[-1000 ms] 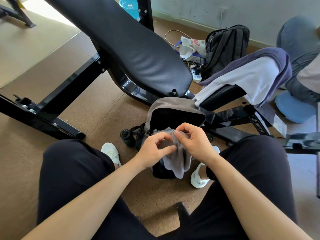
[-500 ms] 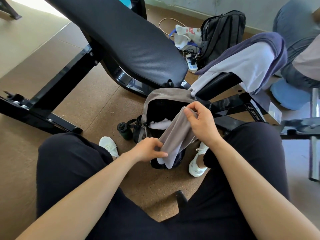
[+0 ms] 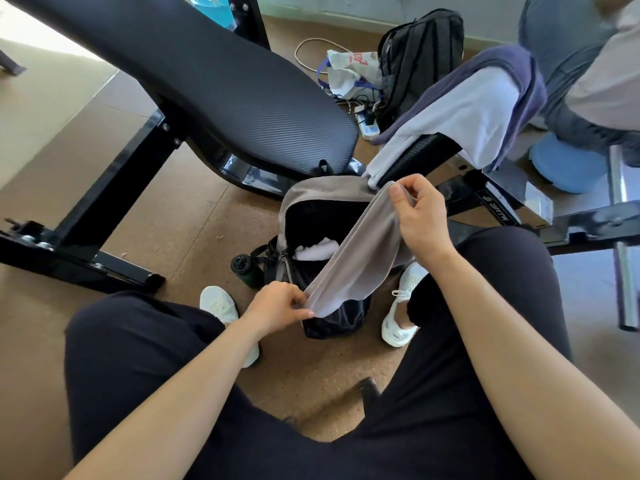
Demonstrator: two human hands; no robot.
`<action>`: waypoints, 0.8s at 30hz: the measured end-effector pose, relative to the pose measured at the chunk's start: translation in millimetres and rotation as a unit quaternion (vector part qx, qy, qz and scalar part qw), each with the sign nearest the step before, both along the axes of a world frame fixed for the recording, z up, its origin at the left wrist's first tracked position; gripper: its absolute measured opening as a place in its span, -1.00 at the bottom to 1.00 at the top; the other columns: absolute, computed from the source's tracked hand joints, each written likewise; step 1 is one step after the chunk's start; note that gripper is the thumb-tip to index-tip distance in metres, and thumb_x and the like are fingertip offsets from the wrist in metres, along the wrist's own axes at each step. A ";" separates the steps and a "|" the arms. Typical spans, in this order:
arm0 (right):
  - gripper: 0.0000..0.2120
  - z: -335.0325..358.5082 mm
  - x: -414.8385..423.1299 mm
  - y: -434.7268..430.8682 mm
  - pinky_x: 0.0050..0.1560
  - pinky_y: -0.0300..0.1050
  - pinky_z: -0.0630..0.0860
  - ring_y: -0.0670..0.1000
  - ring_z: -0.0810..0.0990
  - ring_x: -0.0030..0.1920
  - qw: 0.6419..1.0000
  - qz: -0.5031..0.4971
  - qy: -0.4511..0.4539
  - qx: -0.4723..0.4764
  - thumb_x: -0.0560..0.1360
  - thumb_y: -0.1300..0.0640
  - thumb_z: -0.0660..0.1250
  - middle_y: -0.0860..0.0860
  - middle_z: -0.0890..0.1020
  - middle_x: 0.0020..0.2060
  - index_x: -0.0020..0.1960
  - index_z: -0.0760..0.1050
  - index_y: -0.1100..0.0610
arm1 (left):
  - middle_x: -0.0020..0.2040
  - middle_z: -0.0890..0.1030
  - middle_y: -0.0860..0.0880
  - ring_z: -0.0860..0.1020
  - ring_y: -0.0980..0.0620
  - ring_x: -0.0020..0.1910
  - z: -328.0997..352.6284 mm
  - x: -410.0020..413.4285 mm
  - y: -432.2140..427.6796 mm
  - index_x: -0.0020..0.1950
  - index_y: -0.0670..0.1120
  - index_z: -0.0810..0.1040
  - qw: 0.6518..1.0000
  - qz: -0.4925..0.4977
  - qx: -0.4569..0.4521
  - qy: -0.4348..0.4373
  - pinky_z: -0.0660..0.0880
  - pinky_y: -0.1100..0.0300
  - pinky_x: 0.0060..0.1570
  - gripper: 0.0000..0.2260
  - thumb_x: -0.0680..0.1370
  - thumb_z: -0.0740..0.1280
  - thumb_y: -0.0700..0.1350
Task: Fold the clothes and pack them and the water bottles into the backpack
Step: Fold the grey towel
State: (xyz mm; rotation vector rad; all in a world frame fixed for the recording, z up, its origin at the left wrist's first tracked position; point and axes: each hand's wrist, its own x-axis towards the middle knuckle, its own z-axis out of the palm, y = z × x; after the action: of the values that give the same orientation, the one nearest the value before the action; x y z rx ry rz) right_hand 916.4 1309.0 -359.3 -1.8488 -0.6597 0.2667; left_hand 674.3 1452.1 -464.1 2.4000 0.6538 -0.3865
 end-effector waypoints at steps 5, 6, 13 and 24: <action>-0.88 -2.8 8.8 -2.5 -0.19 -0.43 0.39 -0.17 0.43 -0.27 1.000 -0.027 -0.001 0.001 0.66 0.10 0.30 -0.10 0.53 -0.26 -0.05 0.50 0.08 | -0.39 0.52 0.09 0.47 0.15 -0.37 5.0 -1.8 -0.5 -0.32 0.01 0.55 0.995 0.091 -0.001 -0.050 0.36 0.20 -0.33 -0.72 0.49 0.50 0.10; -0.88 -3.5 11.6 -3.0 -0.19 -0.43 0.39 -0.16 0.44 -0.26 0.999 -0.035 0.001 -0.003 0.66 0.10 0.30 -0.09 0.53 -0.25 -0.05 0.50 0.08 | -0.41 0.49 0.09 0.46 0.14 -0.38 6.0 -2.3 0.9 -0.35 0.03 0.51 0.990 0.120 -0.007 -0.070 0.35 0.17 -0.33 -0.71 0.49 0.51 0.06; -0.91 -14.7 27.3 -4.1 -0.17 -0.25 0.41 -0.14 0.47 -0.28 0.997 -0.043 0.057 -0.032 0.61 0.12 0.36 -0.07 0.57 -0.26 -0.05 0.57 0.10 | -0.40 0.56 0.07 0.54 0.06 -0.33 29.0 -9.8 13.8 -0.34 0.02 0.55 0.951 0.260 0.080 -0.145 0.42 0.13 -0.29 -0.80 0.43 0.51 -0.09; -0.90 -9.4 15.9 -8.1 -0.01 -0.32 0.51 -0.12 0.62 -0.12 0.998 0.032 -0.037 -0.035 0.56 0.23 0.42 -0.09 0.69 -0.14 0.05 0.68 0.12 | -0.26 0.66 -0.07 0.56 0.03 -0.27 77.0 -26.7 46.5 -0.17 -0.15 0.67 0.865 0.303 0.283 -0.283 0.42 0.16 -0.22 -0.94 0.44 0.51 -0.25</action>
State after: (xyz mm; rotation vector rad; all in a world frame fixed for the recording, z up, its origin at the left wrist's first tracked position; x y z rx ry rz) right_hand 932.4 1300.9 -368.7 -1.9146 -0.7698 0.2671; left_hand 647.5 1498.7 -387.0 2.4463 1.2927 0.8547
